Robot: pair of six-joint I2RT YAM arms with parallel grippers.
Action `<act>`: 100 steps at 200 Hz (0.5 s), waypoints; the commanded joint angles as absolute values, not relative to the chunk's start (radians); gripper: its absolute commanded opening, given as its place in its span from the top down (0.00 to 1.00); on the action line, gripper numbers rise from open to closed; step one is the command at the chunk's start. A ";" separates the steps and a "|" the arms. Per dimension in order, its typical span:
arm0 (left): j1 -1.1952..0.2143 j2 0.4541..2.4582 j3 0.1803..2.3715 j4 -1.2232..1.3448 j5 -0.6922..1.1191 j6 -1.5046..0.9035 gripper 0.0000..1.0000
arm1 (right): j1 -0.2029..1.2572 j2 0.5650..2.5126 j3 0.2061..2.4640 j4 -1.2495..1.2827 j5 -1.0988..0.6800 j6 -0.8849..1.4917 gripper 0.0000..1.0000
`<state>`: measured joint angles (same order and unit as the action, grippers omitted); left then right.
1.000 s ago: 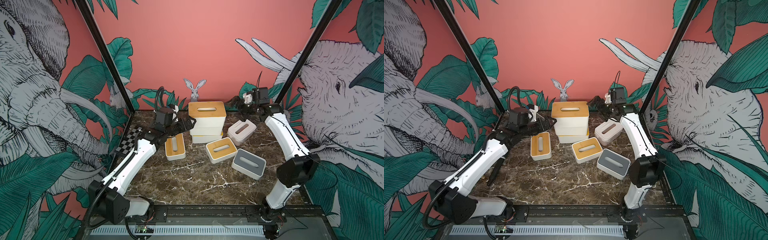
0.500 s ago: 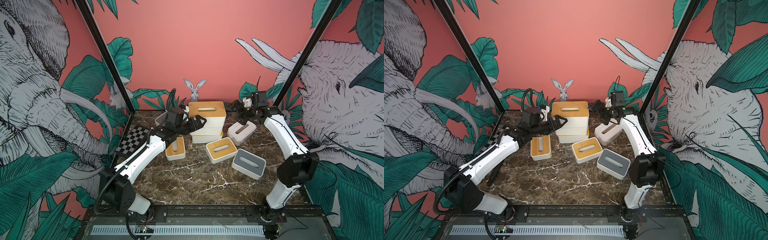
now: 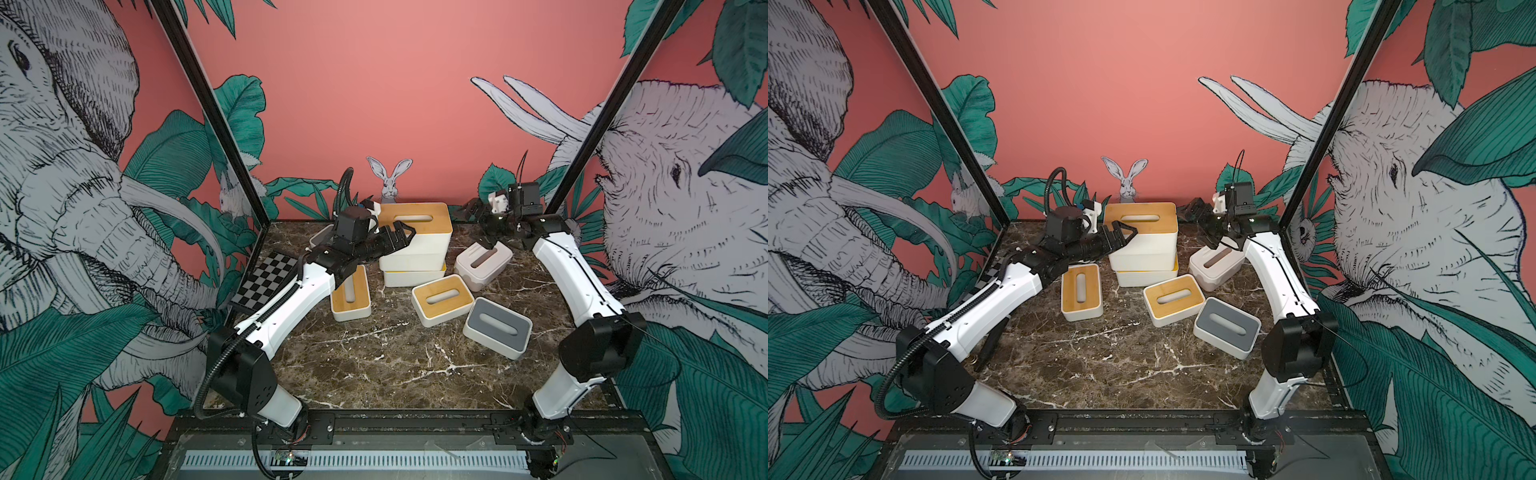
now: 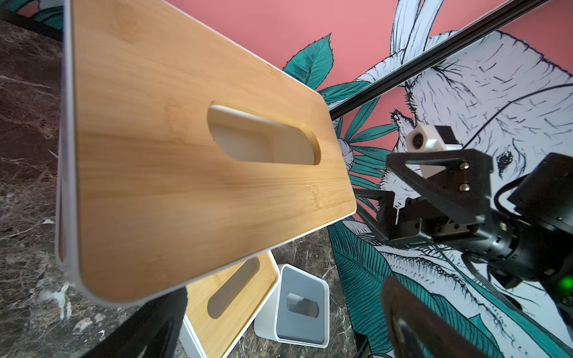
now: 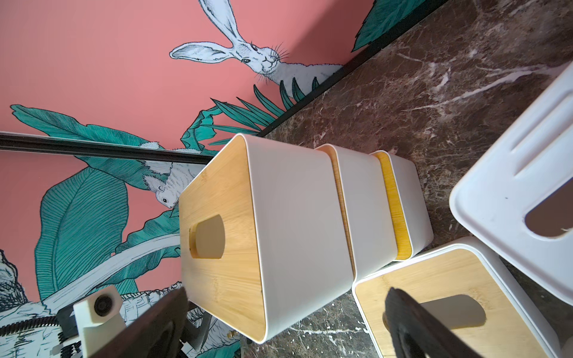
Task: Stack the tissue boxes
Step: Place the tissue box at the tissue box.
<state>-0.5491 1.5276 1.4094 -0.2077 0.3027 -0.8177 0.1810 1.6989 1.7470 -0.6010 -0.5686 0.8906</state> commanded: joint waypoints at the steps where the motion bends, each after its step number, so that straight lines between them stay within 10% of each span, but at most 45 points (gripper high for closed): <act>1: -0.546 1.535 1.450 -0.207 0.285 -0.796 0.01 | 0.176 1.678 1.733 -0.560 -0.588 0.900 0.01; 100: -0.540 1.511 1.458 -0.238 0.301 -0.774 0.02 | 0.165 1.678 1.703 -0.557 -0.586 0.890 0.01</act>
<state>-0.5465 1.5600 1.4528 -0.2188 0.2970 -0.7929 0.1795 1.6989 1.7088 -0.5842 -0.5842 0.9043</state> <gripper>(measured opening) 0.986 0.992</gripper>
